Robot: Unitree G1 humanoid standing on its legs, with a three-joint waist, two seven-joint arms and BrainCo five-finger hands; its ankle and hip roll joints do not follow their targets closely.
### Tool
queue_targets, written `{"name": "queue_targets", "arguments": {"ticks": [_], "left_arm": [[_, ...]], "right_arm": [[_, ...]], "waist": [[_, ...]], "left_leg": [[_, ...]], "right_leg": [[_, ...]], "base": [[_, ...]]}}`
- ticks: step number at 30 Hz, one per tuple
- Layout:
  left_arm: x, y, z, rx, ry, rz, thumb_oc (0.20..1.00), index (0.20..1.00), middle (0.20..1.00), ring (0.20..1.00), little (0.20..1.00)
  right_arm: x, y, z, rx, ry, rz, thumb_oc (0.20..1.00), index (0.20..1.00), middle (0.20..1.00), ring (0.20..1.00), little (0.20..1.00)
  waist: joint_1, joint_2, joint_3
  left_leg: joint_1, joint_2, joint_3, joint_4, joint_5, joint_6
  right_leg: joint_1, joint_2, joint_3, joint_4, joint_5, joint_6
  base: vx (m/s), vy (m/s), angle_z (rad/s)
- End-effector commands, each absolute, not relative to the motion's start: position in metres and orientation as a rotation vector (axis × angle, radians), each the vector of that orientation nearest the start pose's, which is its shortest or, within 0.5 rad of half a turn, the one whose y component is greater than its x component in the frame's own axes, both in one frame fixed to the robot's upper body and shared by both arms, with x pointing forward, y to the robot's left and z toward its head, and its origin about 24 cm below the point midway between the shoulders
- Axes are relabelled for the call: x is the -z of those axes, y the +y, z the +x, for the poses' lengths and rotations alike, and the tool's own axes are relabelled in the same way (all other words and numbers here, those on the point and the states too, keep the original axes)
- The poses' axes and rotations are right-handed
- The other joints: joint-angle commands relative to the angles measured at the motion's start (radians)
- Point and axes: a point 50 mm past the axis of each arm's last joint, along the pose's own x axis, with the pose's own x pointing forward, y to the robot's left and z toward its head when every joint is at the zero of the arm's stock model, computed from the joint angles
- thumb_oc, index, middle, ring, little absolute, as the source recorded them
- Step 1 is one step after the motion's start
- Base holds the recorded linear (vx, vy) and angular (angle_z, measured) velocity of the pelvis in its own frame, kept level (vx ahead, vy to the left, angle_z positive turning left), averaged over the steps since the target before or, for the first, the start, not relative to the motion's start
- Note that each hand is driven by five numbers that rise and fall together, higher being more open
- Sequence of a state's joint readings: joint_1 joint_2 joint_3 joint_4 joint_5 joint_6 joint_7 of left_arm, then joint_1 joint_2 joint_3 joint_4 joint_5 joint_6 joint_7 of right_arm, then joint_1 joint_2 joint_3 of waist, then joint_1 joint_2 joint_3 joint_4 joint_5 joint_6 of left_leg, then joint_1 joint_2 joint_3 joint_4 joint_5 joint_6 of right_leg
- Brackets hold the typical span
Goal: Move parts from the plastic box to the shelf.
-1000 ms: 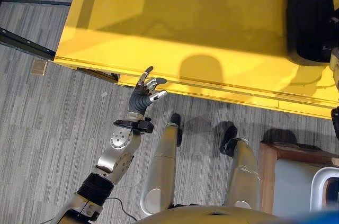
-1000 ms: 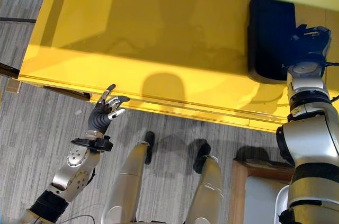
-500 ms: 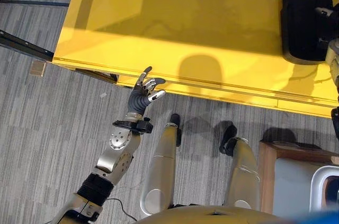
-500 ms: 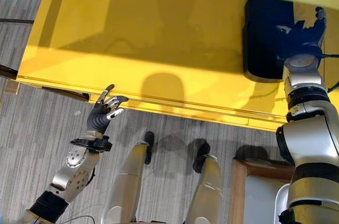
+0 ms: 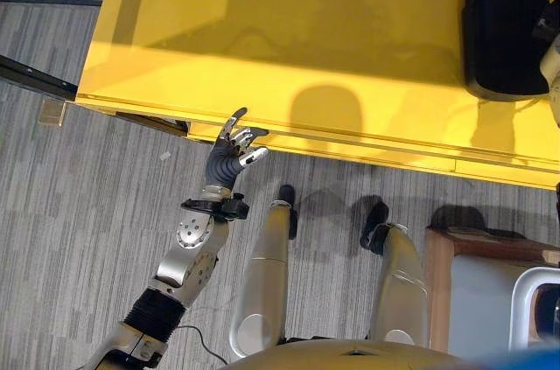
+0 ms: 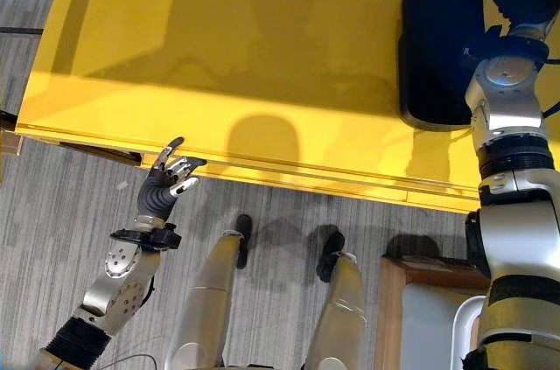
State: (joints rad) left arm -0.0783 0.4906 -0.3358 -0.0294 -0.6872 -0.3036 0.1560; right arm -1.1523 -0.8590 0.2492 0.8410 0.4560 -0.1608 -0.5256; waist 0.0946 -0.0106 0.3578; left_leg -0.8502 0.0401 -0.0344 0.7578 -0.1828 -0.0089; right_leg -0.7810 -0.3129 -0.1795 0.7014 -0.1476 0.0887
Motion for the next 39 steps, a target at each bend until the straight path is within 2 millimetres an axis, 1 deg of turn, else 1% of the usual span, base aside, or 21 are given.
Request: {"name": "queue_targets", "arguments": {"ticks": [1, 2, 6, 7, 9, 13, 17, 18, 19, 21, 22, 23, 25, 26, 27, 28, 29, 31, 34, 35, 39], "left_arm": [[-0.057, 0.17, 0.252, 0.116, -0.077, -0.265, 1.0, 1.0, 1.0, 1.0, 1.0], [-0.057, 0.17, 0.252, 0.116, -0.075, -0.263, 1.0, 1.0, 1.0, 1.0, 1.0], [-0.057, 0.173, 0.251, 0.101, -0.078, -0.255, 1.0, 1.0, 1.0, 1.0, 1.0], [-0.057, 0.174, 0.251, 0.099, -0.079, -0.253, 1.0, 1.0, 1.0, 1.0, 1.0], [-0.057, 0.175, 0.251, 0.092, -0.08, -0.255, 1.0, 1.0, 1.0, 1.0, 1.0], [-0.054, 0.179, 0.248, 0.081, -0.069, -0.251, 1.0, 1.0, 1.0, 1.0, 1.0], [-0.049, 0.182, 0.245, 0.071, -0.047, -0.258, 1.0, 1.0, 1.0, 1.0, 1.0], [-0.049, 0.183, 0.245, 0.072, -0.045, -0.256, 1.0, 1.0, 1.0, 1.0, 1.0], [-0.047, 0.183, 0.243, 0.074, -0.037, -0.263, 1.0, 1.0, 1.0, 1.0, 1.0], [-0.043, 0.182, 0.241, 0.073, -0.023, -0.267, 1.0, 1.0, 1.0, 1.0, 1.0], [-0.043, 0.182, 0.24, 0.073, -0.021, -0.266, 1.0, 1.0, 1.0, 1.0, 1.0], [-0.041, 0.182, 0.24, 0.072, -0.016, -0.27, 1.0, 1.0, 1.0, 1.0, 1.0], [-0.038, 0.182, 0.238, 0.07, -0.006, -0.278, 1.0, 1.0, 1.0, 1.0, 1.0], [-0.037, 0.182, 0.236, 0.064, -0.007, -0.29, 1.0, 1.0, 1.0, 1.0, 1.0], [-0.036, 0.182, 0.235, 0.063, -0.003, -0.292, 1.0, 1.0, 1.0, 1.0, 1.0], [-0.036, 0.182, 0.235, 0.063, -0.002, -0.292, 1.0, 1.0, 1.0, 1.0, 1.0], [-0.03, 0.182, 0.233, 0.057, 0.02, -0.297, 1.0, 1.0, 1.0, 1.0, 1.0], [-0.028, 0.18, 0.232, 0.052, 0.027, -0.304, 1.0, 1.0, 1.0, 1.0, 1.0], [-0.024, 0.177, 0.231, 0.058, 0.04, -0.318, 1.0, 1.0, 1.0, 1.0, 1.0], [-0.023, 0.176, 0.232, 0.055, 0.043, -0.319, 1.0, 1.0, 1.0, 1.0, 1.0], [-0.017, 0.172, 0.231, 0.047, 0.061, -0.335, 1.0, 1.0, 1.0, 1.0, 1.0]], "right_arm": [[-0.349, -0.334, 0.32, 0.844, -0.807, -0.319, 1.0, 1.0, 1.0, 1.0, 1.0], [-0.348, -0.334, 0.32, 0.846, -0.805, -0.32, 1.0, 1.0, 1.0, 1.0, 1.0], [-0.34, -0.332, 0.31, 0.86, -0.853, -0.338, 1.0, 1.0, 1.0, 1.0, 1.0], [-0.337, -0.33, 0.307, 0.854, -0.867, -0.339, 1.0, 1.0, 1.0, 1.0, 1.0], [-0.329, -0.324, 0.303, 0.825, -0.884, -0.346, 1.0, 1.0, 1.0, 1.0, 1.0], [-0.292, -0.31, 0.297, 0.74, -0.871, -0.302, 1.0, 1.0, 1.0, 1.0, 1.0], [-0.243, -0.286, 0.286, 0.596, -0.81, -0.245, 1.0, 1.0, 1.0, 1.0, 1.0], [-0.242, -0.286, 0.286, 0.597, -0.807, -0.245, 1.0, 1.0, 1.0, 1.0, 1.0], [-0.224, -0.278, 0.278, 0.548, -0.787, -0.199, 1.0, 1.0, 1.0, 1.0, 1.0], [-0.206, -0.267, 0.272, 0.497, -0.749, -0.171, 1.0, 1.0, 1.0, 1.0, 1.0], [-0.205, -0.267, 0.271, 0.498, -0.747, -0.171, 1.0, 1.0, 1.0, 1.0, 1.0], [-0.196, -0.263, 0.269, 0.48, -0.726, -0.134, 1.0, 1.0, 1.0, 1.0, 1.0], [-0.183, -0.258, 0.263, 0.444, -0.684, -0.135, 1.0, 1.0, 1.0, 1.0, 1.0], [-0.168, -0.253, 0.26, 0.411, -0.637, -0.088, 1.0, 1.0, 1.0, 1.0, 1.0], [-0.16, -0.253, 0.257, 0.404, -0.602, -0.061, 1.0, 1.0, 1.0, 1.0, 1.0], [-0.16, -0.253, 0.257, 0.404, -0.602, -0.061, 1.0, 1.0, 1.0, 1.0, 1.0], [-0.147, -0.252, 0.25, 0.389, -0.551, -0.048, 1.0, 1.0, 1.0, 1.0, 1.0], [-0.133, -0.251, 0.242, 0.374, -0.497, -0.036, 1.0, 1.0, 1.0, 1.0, 1.0], [-0.119, -0.252, 0.235, 0.373, -0.433, -0.046, 1.0, 1.0, 1.0, 1.0, 1.0], [-0.116, -0.253, 0.234, 0.376, -0.419, -0.039, 1.0, 1.0, 1.0, 1.0, 1.0], [-0.105, -0.252, 0.228, 0.374, -0.367, -0.037, 1.0, 1.0, 1.0, 1.0, 1.0]], "waist": [[-0.03, 0.025, -0.013], [-0.029, 0.022, -0.019], [-0.033, 0.018, -0.023], [-0.035, 0.018, -0.021], [-0.042, 0.015, -0.025], [-0.049, 0.007, -0.032], [-0.065, -0.005, -0.047], [-0.064, -0.006, -0.045], [-0.072, -0.01, -0.052], [-0.079, -0.017, -0.062], [-0.078, -0.018, -0.06], [-0.081, -0.019, -0.066], [-0.086, -0.022, -0.086], [-0.09, -0.024, -0.103], [-0.093, -0.023, -0.115], [-0.092, -0.023, -0.115], [-0.099, -0.02, -0.145], [-0.107, -0.013, -0.177], [-0.116, -0.003, -0.211], [-0.12, 0.001, -0.224], [-0.13, 0.011, -0.262]], "left_leg": [[-0.014, 0.033, -0.003, -0.061, 0.071, -0.039], [-0.004, 0.033, -0.006, -0.058, 0.047, -0.045], [0.013, 0.036, -0.008, -0.07, 0.05, -0.045], [0.009, 0.037, -0.004, -0.081, 0.076, -0.04], [0.025, 0.038, -0.004, -0.094, 0.081, -0.04], [0.088, 0.045, -0.004, -0.146, 0.097, -0.042], [0.188, 0.053, -0.002, -0.241, 0.135, -0.049], [0.195, 0.053, -0.002, -0.247, 0.137, -0.049], [0.248, 0.056, -0.003, -0.301, 0.162, -0.053], [0.322, 0.066, -0.002, -0.375, 0.191, -0.055], [0.33, 0.066, -0.001, -0.381, 0.194, -0.055], [0.357, 0.07, 0.002, -0.408, 0.205, -0.056], [0.443, 0.083, 0.009, -0.505, 0.242, -0.057], [0.518, 0.099, 0.02, -0.581, 0.264, -0.06], [0.552, 0.11, 0.029, -0.618, 0.28, -0.062], [0.554, 0.11, 0.03, -0.623, 0.286, -0.062], [0.602, 0.121, 0.043, -0.681, 0.313, -0.072], [0.65, 0.132, 0.057, -0.748, 0.349, -0.093], [0.707, 0.15, 0.077, -0.818, 0.397, -0.123], [0.719, 0.158, 0.08, -0.834, 0.405, -0.126], [0.745, 0.194, 0.095, -0.845, 0.435, -0.149]], "right_leg": [[0.025, 0.056, -0.019, 0.078, -0.057, -0.036], [0.034, 0.059, -0.013, 0.081, -0.076, -0.028], [0.049, 0.061, -0.013, 0.074, -0.076, -0.028], [0.046, 0.059, -0.02, 0.067, -0.055, -0.036], [0.061, 0.064, -0.022, 0.055, -0.052, -0.035], [0.12, 0.078, -0.025, 0.006, -0.038, -0.034], [0.22, 0.109, -0.036, -0.093, -0.012, -0.027], [0.228, 0.11, -0.037, -0.099, -0.01, -0.027], [0.278, 0.123, -0.042, -0.147, 0.001, -0.023], [0.347, 0.14, -0.047, -0.219, 0.019, -0.016], [0.354, 0.141, -0.047, -0.224, 0.021, -0.016], [0.379, 0.147, -0.05, -0.249, 0.027, -0.013], [0.452, 0.164, -0.049, -0.327, 0.053, -0.007], [0.508, 0.172, -0.048, -0.388, 0.065, -0.002], [0.534, 0.177, -0.045, -0.419, 0.073, 0.0], [0.535, 0.179, -0.045, -0.425, 0.079, -0.001], [0.58, 0.187, -0.047, -0.481, 0.093, 0.002], [0.625, 0.198, -0.049, -0.537, 0.106, 0.006], [0.692, 0.226, -0.049, -0.633, 0.132, 0.006], [0.706, 0.233, -0.046, -0.658, 0.137, 0.005], [0.764, 0.274, -0.027, -0.753, 0.159, -0.009]], "base": [[0.0, 0.0, 0.0], [0.0, 0.0, 0.0], [0.01, -0.023, -0.02], [-0.06, -0.013, 0.0], [-0.02, -0.025, -0.01], [0.02, -0.043, -0.08], [0.04, -0.06, -0.1], [0.05, -0.085, -0.08], [0.06, -0.083, -0.12], [0.07, -0.078, -0.02], [0.05, -0.049, 0.06], [0.07, -0.053, -0.07], [0.12, -0.071, -0.14], [0.13, -0.066, -0.1], [0.1, -0.052, -0.11], [0.1, -0.056, -0.28], [0.11, -0.062, -0.26], [0.13, -0.078, -0.15], [0.07, -0.077, 0.0], [0.05, -0.084, 0.05], [0.03, -0.135, -0.11]]}}
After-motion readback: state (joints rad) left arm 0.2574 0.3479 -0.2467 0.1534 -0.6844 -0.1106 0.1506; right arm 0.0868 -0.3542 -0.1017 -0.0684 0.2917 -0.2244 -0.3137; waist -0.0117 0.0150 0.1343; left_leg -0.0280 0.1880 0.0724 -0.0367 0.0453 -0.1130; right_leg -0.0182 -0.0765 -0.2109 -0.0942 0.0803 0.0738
